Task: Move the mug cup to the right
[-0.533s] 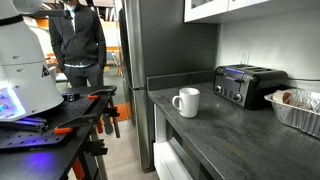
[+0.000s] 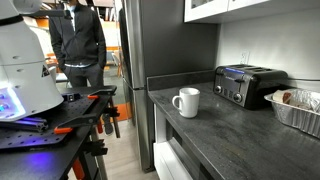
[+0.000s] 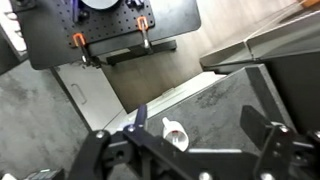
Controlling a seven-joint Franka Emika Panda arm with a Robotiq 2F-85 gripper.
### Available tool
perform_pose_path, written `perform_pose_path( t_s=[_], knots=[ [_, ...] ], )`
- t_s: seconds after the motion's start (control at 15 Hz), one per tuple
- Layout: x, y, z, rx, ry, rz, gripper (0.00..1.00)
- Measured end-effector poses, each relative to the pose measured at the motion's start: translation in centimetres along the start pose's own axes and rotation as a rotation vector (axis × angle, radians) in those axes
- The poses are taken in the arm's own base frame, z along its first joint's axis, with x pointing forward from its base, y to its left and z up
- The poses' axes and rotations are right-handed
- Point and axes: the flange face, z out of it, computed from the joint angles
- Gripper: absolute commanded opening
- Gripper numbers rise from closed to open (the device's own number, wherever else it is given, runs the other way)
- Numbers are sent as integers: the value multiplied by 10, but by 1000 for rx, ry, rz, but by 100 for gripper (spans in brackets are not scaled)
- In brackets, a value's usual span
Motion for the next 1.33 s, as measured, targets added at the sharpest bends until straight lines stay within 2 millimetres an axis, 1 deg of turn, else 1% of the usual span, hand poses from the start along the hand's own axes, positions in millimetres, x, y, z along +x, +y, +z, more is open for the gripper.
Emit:
perform_pose_path(
  t_s=[0.13, 0.2, 0.33, 0.53, 1.0, 1.13, 1.33],
  knots=[
    [6, -1, 2, 16, 39, -11, 100],
    [11, -1, 7, 30, 67, -15, 100],
    [30, 0, 25, 68, 132, -7, 100],
    [65, 8, 67, 107, 193, 13, 100],
    [146, 15, 174, 120, 191, 17, 100],
    [162, 19, 202, 114, 176, 10, 100],
    [177, 22, 240, 103, 136, 7, 100]
  ],
)
